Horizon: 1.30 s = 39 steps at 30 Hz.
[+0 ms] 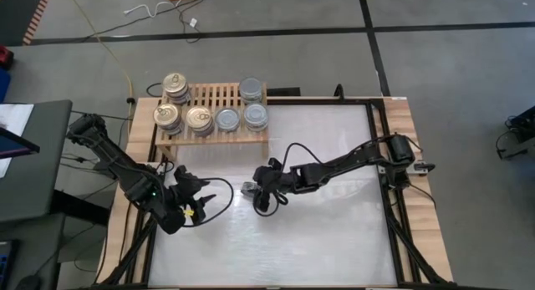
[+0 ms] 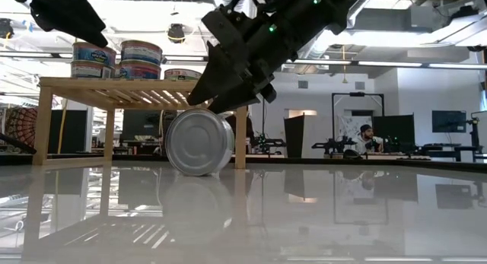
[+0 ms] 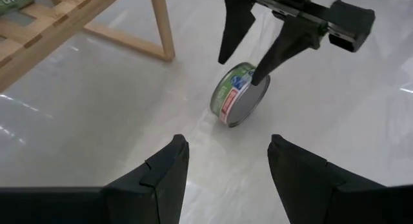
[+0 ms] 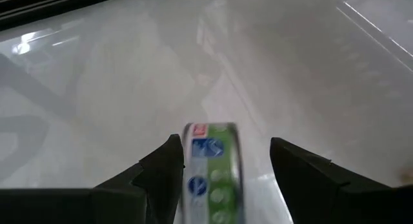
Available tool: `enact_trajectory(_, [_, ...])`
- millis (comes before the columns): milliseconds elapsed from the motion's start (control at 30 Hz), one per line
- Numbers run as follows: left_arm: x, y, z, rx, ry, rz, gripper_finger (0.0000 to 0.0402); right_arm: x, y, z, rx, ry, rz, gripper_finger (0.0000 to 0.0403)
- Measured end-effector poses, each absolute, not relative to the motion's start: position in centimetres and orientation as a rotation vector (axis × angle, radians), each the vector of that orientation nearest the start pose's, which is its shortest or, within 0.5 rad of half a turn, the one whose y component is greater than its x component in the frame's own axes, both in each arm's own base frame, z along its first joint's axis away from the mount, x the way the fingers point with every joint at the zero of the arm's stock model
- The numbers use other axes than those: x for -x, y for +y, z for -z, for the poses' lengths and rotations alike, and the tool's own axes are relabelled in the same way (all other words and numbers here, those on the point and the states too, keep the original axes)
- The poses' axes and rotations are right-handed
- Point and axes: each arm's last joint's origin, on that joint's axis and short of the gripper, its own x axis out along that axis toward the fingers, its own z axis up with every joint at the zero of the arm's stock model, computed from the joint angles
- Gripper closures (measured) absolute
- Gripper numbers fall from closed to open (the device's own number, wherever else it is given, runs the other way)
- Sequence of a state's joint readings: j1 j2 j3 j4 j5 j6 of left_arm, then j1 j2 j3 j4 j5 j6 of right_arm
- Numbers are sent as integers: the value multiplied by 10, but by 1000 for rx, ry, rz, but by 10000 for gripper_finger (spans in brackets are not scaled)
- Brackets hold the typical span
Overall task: Stack canned seafood by type on shelf
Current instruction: Stack the green tuna can on top of the bottom left green tuna can on the shelf
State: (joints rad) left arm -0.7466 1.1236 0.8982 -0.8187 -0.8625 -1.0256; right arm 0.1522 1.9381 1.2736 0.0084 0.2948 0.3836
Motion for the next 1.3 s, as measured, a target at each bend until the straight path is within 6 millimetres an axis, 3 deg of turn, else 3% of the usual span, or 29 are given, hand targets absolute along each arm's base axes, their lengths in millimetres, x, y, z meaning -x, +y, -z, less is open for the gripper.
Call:
enact_trajectory(400, [-164,-116,-269,217,578,-468,199,-422,52,-196,-268,613,167,147])
enact_trajectory(567, [-164,-115,-269,217,581,-472,199,-423,52,-199,-205,623,148,147])
enact_trajectory(900, [-164,-115,-269,216,583,-474,199,-418,47,-194,-143,695,203,147])
enact_trajectory(1300, [-164,-115,-269,254,574,-484,199,-428,54,-165,-210,709,195,147])
